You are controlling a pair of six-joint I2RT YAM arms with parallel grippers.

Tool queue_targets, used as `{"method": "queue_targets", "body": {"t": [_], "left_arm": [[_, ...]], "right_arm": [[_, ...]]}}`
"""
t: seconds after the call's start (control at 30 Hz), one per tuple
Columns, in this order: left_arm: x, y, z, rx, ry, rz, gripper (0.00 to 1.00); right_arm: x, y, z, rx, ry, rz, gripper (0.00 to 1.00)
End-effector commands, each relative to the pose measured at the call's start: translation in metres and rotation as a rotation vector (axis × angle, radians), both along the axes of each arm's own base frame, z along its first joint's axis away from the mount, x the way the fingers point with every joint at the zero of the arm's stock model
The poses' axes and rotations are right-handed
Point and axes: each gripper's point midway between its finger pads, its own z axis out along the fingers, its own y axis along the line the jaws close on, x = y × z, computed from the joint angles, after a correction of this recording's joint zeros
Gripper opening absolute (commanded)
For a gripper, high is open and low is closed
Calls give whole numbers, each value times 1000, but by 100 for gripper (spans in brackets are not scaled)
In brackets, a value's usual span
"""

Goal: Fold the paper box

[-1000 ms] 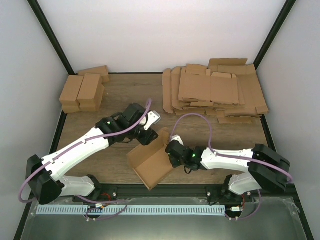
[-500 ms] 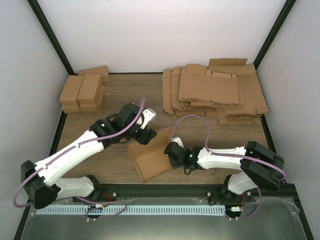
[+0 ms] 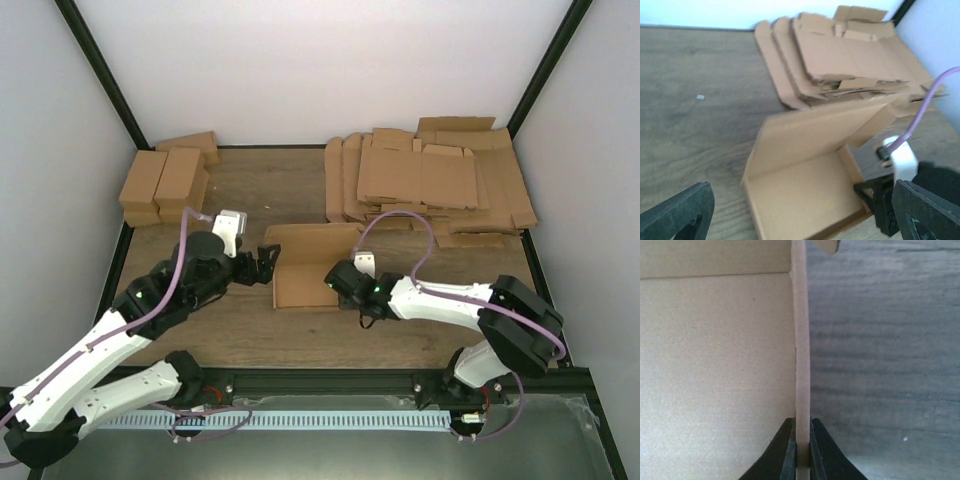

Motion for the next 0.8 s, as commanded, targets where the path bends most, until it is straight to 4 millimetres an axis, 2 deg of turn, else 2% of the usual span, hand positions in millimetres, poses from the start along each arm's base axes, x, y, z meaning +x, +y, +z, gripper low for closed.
{"method": "queue_targets", "body": {"t": [0.0,0.03,0.1,0.23,0.4,0.53,0.67,0.77], "left_arm": [[6,18,-32,-60,60,158,100],[7,18,-39,-64,65,168,100],[9,19,-52,-58,72,187,100],[17,28,-65,-34,62,245,100],[33,28,-81,-35,74,230,100],[49,25,-95,-42,115,167,100],[61,14,-106,0,155,99,88],[65,5,-106,8,149,53,82]], "right_arm": [[29,4,17,51,-58,-123,24],[31,6,19,63,-67,-115,41],[35,6,25,71,-89,-97,57],[35,1,40,95,-126,-16,68],[30,-12,58,162,-129,76,80],[41,-26,80,224,-137,110,82],[56,-34,105,255,-176,150,79],[70,-38,113,266,-180,162,75]]}}
